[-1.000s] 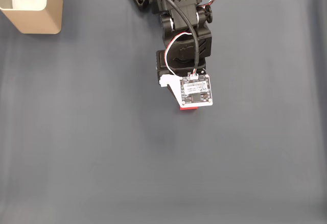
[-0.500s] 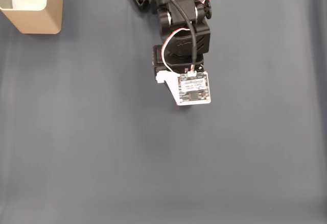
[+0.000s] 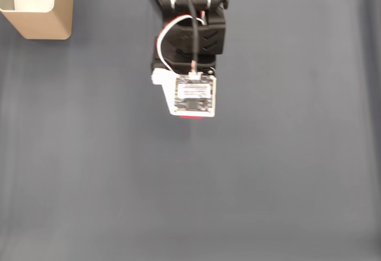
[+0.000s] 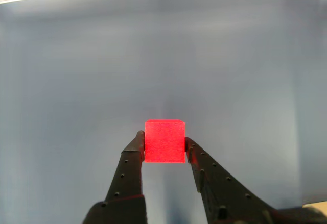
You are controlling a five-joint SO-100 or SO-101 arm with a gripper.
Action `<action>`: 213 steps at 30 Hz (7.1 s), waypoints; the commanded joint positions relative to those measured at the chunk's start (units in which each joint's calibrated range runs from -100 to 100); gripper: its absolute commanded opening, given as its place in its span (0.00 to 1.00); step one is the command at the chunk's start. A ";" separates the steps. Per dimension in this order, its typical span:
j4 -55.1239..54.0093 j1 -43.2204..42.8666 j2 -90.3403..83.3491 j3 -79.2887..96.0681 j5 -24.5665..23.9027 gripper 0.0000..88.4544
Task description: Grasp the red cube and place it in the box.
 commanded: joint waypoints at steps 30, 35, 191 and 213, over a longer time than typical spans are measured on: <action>12.80 27.56 4.88 -29.40 2.98 0.02; 13.53 31.04 6.96 -32.22 2.49 0.02; 5.75 69.54 -3.18 -13.70 0.10 0.14; 5.91 70.18 -3.70 -13.43 0.05 0.57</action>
